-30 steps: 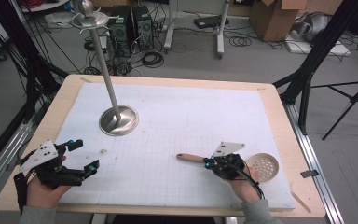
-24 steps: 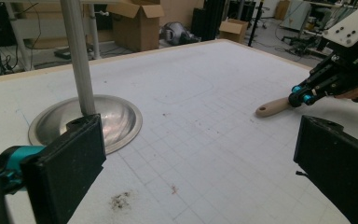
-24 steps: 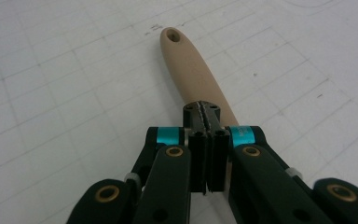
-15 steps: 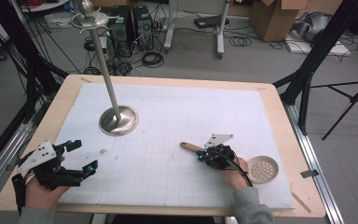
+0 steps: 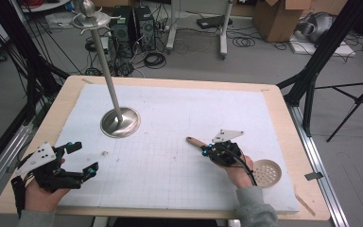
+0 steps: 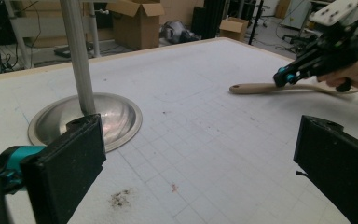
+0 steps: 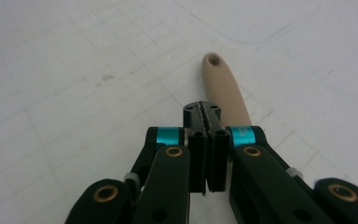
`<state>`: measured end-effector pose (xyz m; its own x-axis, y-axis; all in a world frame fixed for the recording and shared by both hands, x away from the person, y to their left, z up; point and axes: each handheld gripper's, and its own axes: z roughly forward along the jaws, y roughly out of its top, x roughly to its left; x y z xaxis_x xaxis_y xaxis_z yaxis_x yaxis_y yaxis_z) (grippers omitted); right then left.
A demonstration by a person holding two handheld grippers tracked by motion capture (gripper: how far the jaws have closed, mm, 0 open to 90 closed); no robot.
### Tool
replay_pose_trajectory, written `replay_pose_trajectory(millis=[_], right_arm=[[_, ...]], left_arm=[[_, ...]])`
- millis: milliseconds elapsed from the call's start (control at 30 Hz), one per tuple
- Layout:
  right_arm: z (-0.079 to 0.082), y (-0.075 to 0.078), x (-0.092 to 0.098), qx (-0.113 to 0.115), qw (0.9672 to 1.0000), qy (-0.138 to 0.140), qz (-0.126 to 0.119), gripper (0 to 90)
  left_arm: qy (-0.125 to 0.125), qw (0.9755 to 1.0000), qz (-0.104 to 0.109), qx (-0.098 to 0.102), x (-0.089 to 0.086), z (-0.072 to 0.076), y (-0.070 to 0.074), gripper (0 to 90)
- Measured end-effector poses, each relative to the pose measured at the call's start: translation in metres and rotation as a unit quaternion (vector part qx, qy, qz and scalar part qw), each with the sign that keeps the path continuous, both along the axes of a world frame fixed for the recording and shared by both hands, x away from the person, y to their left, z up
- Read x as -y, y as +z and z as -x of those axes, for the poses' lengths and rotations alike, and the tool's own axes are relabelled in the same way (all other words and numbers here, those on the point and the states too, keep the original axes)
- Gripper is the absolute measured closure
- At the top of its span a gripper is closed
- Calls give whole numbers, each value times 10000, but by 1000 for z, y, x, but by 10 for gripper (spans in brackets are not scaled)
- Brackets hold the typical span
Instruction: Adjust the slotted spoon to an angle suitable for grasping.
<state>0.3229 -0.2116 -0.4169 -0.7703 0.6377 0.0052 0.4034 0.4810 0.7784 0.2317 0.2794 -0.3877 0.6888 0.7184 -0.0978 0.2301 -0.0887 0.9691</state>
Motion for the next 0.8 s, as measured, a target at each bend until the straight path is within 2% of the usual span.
replay_pose_trajectory(millis=[100, 200, 267, 300, 333, 367, 467, 500, 533, 567, 600, 633, 667, 733, 800], right_arm=[[5, 19, 11, 79, 9999, 53, -129, 899], [6, 27, 17, 79, 9998, 85, -173, 897], [8, 35, 22, 147, 9995, 172, -232, 863], [10, 40, 28, 223, 9989, 362, -221, 780], [10, 40, 28, 223, 9989, 362, -221, 780], [11, 44, 32, 264, 9983, 497, -134, 687], [10, 46, 38, 208, 9980, 594, -60, 609], [9, 47, 44, 219, 9976, 662, 11, 520], [9, 47, 44, 219, 9976, 662, 11, 520], [8, 49, 51, 140, 9975, 693, -2, 428], [7, 49, 55, 91, 9972, 740, -28, 392], [7, 49, 55, 91, 9972, 740, -28, 392], [5, 50, 61, 74, 9968, 793, 31, 307], [4, 51, 67, 68, 9965, 830, 18, 237], [4, 51, 70, 82, 9965, 826, -26, 209]], left_arm=[[-9, 10000, -12, -8, 1, 1, 0, 25], [-18, 10000, -21, 13, 1, 1, 1, 25], [-20, 10000, -25, 11, 1, 1, 1, 25], [-24, 10000, -20, -2, 1, 0, 0, 25], [-24, 10000, -20, -2, 1, 0, 0, 25], [-23, 10000, -1, -13, 2, 0, -1, 25], [-43, 10000, -25, -18, 2, -1, -1, 25], [-42, 10000, -23, -23, 2, -1, -1, 25], [-37, 10000, -4, -22, 1, 0, -1, 25], [-44, 10000, -9, -12, 1, 0, -1, 25], [-48, 10000, -4, -9, 0, 0, 0, 25], [-41, 10000, 9, -6, 0, 0, 0, 25], [-42, 10000, 16, -10, 0, 0, 0, 25], [-44, 10000, 13, -2, 0, 0, 0, 25], [-54, 10000, -3, -3, 1, 0, 0, 25]])
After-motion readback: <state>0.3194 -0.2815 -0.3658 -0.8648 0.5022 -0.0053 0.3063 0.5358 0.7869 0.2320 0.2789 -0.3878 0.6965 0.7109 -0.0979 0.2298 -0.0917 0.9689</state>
